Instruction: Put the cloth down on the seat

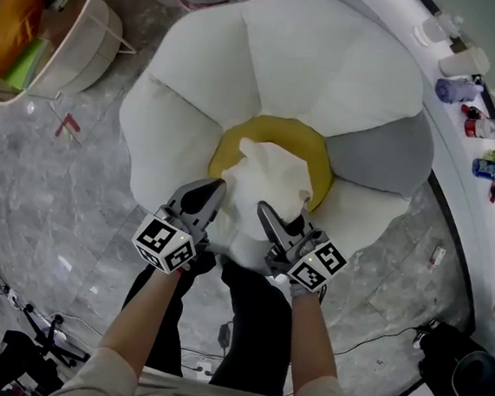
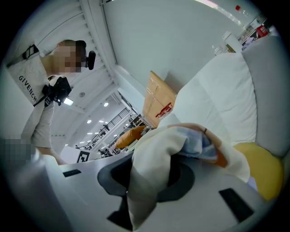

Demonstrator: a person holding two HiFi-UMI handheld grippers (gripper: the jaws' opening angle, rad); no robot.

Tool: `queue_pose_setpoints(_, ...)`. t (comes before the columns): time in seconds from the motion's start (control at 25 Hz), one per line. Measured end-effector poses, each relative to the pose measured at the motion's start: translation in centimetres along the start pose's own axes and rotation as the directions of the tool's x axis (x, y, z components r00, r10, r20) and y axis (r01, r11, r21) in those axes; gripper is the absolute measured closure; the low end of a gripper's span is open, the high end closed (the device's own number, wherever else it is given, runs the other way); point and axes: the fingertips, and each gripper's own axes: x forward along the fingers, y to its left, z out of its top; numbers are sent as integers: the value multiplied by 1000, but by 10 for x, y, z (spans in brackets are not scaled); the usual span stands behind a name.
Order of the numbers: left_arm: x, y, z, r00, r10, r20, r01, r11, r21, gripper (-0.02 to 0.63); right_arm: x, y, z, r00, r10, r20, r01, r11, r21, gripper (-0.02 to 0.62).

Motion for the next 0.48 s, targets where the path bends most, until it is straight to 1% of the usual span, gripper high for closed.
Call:
queue_pose_setpoints(0.24,16,3,-25,1000,-31,-3,31,1000,3,592,6,-27,-14,1000,22,22,-23,1000,22,480)
queue_pose_setpoints(0.48,31,14,-44,1000,-24,-5,24,1000,5,592,11,-56,-27,999,9,31,-10,999,32,480)
